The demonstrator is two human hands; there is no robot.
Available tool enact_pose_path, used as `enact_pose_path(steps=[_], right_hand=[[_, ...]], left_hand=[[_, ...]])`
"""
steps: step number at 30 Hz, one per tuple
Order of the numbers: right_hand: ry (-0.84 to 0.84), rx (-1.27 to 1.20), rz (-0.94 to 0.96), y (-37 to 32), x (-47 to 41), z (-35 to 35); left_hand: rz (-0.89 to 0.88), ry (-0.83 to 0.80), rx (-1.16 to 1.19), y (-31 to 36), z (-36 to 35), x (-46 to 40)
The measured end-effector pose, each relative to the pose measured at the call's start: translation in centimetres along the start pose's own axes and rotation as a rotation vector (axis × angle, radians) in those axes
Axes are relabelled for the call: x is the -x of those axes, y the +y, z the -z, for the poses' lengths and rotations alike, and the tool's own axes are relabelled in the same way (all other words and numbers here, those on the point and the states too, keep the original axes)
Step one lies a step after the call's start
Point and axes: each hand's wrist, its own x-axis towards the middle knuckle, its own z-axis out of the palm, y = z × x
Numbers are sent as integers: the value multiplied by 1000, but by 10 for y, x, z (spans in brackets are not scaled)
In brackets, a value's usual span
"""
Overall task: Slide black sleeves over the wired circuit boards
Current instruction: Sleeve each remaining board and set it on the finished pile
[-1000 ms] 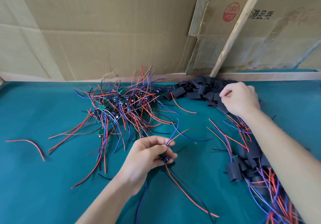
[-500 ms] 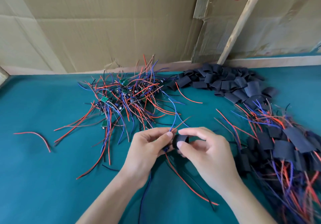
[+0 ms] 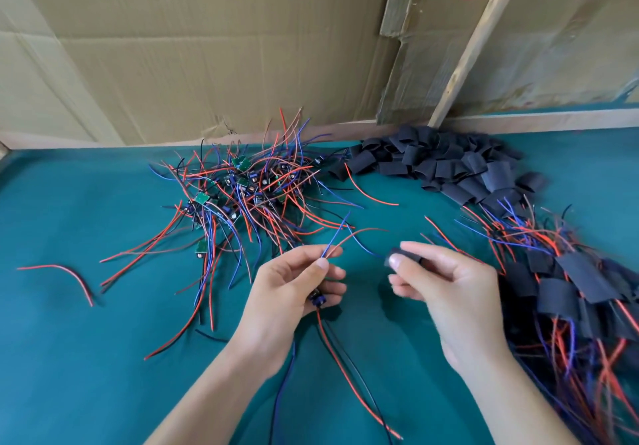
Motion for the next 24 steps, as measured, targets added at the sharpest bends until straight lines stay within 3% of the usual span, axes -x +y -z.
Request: enact_pose_path(steps=[12,24], right_hand=[[-110,-324,-130,-2,-11,15],[-196,-334,-174,-13,-8,13]], left_hand=[[-14,-54,-18,-1,2,-1],[4,-167,-85,-3,3,0]])
